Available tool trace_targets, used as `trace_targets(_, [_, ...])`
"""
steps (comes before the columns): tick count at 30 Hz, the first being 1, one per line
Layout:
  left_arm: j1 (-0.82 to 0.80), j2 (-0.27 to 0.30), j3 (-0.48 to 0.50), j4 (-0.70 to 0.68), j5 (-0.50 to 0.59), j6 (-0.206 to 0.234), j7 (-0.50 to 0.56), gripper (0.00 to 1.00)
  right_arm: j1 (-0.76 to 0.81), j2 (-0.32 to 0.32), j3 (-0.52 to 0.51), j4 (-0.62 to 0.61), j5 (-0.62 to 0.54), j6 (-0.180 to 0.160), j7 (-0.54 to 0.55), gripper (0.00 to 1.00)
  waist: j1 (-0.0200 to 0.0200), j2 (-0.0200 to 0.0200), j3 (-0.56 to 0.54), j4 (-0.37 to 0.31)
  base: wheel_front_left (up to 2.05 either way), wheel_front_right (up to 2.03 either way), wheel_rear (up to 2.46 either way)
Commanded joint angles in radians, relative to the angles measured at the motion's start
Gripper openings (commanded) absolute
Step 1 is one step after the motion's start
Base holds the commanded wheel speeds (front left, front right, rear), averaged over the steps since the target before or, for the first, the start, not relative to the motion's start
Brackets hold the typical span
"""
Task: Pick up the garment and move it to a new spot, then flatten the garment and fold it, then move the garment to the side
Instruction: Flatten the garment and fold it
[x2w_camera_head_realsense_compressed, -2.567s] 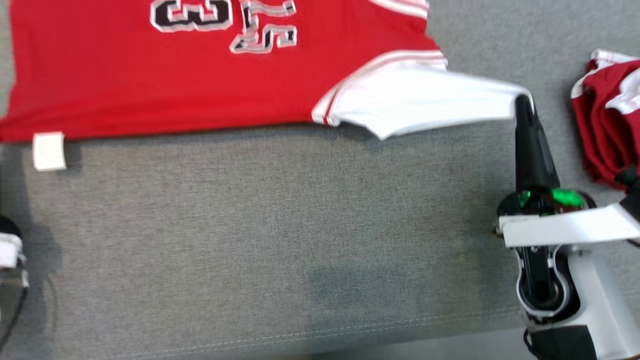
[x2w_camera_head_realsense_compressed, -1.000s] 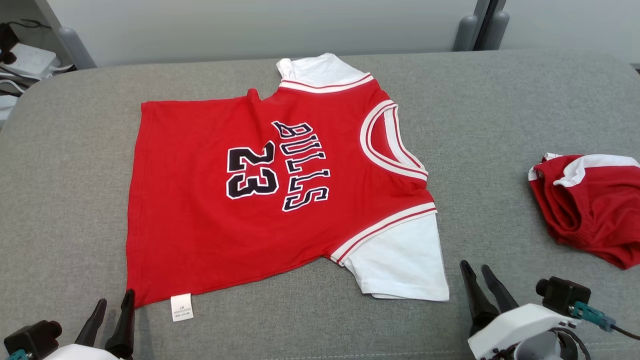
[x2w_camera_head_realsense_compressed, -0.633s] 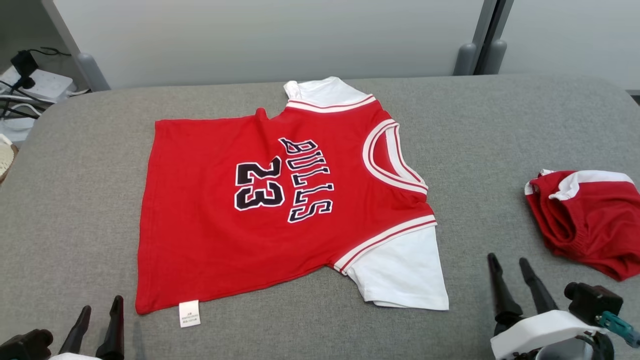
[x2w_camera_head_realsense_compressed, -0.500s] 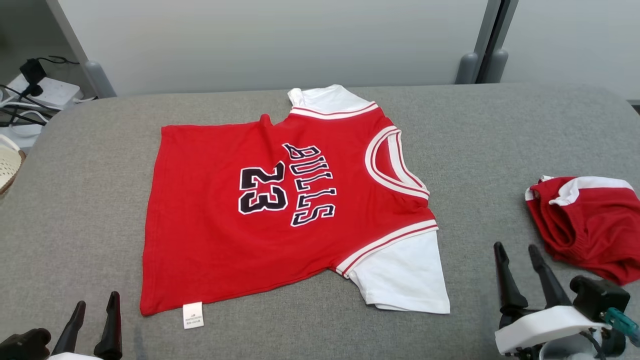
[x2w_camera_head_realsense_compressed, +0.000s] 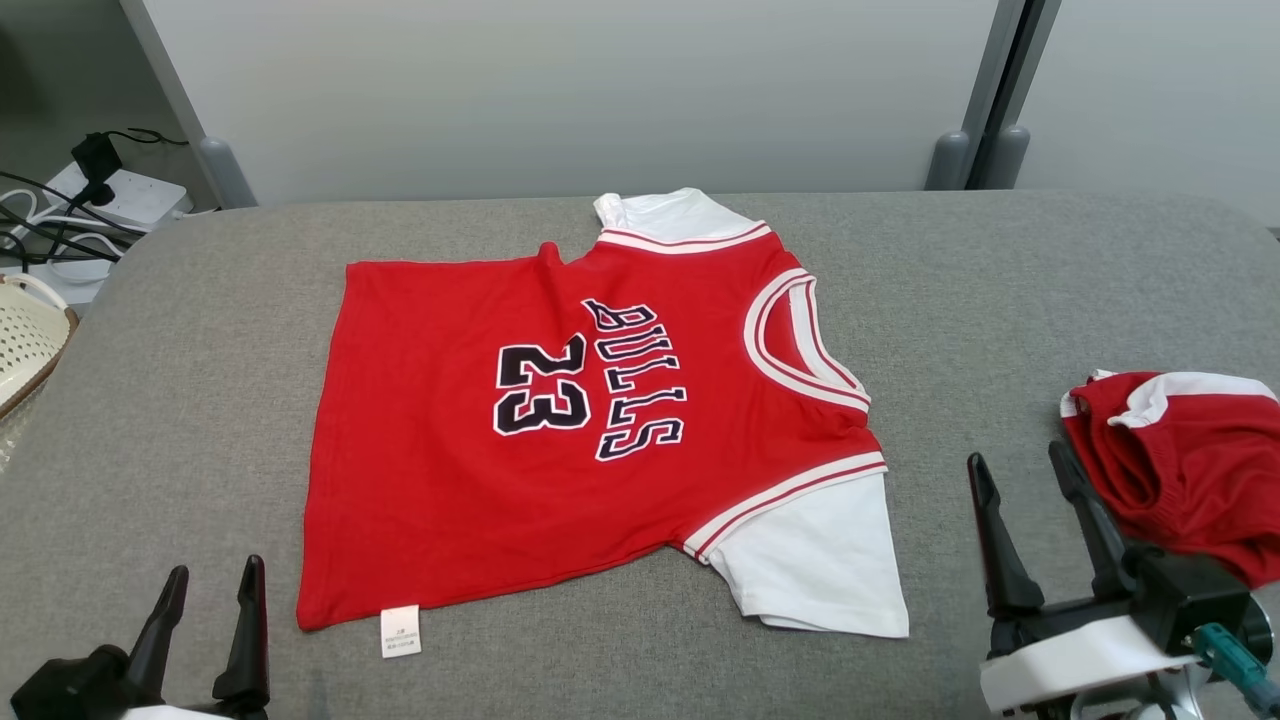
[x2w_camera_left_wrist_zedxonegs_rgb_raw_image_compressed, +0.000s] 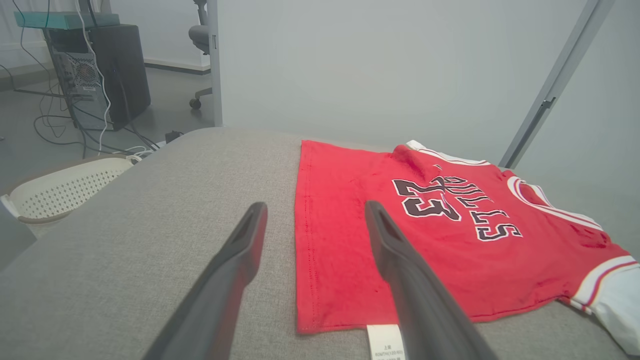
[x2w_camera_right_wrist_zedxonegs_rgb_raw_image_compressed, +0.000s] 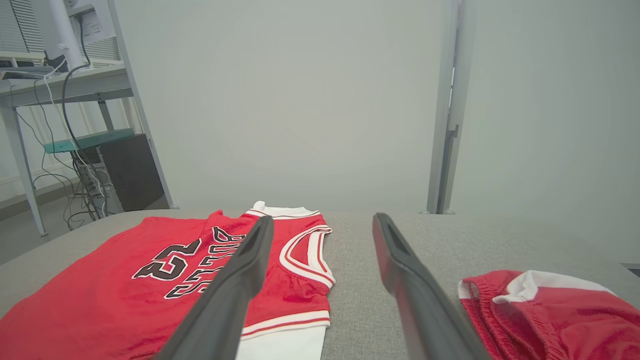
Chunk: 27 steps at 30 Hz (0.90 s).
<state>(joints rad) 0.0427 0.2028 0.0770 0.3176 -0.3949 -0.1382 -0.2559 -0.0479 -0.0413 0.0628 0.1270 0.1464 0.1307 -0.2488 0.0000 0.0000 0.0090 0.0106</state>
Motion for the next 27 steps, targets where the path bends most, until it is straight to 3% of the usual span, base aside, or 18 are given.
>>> trace_targets(1, [-0.02, 0.019, 0.029, -0.028, 0.014, 0.007, -0.006, 1.0, -0.007, -0.009, 0.025, -0.024, -0.007, 0.0, -0.013, 1.0, 0.0, 0.0, 0.0, 0.001, 0.0, 0.0, 0.0])
trace_targets(16, [0.005, 0.018, -0.006, -0.023, 0.049, 0.007, -0.006, 1.0, 0.016, -0.009, 0.025, 0.044, 0.002, 0.0, -0.013, 1.0, 0.0, 0.0, 0.007, -0.002, 0.0, 0.0, 0.0])
trace_targets(27, [-0.004, 0.053, -0.14, 0.151, -0.021, 0.007, -0.006, 1.0, -0.015, -0.009, 0.084, 0.327, 0.021, 0.0, -0.008, 1.0, 0.0, 0.0, 0.043, 0.02, 0.0, 0.0, 0.0])
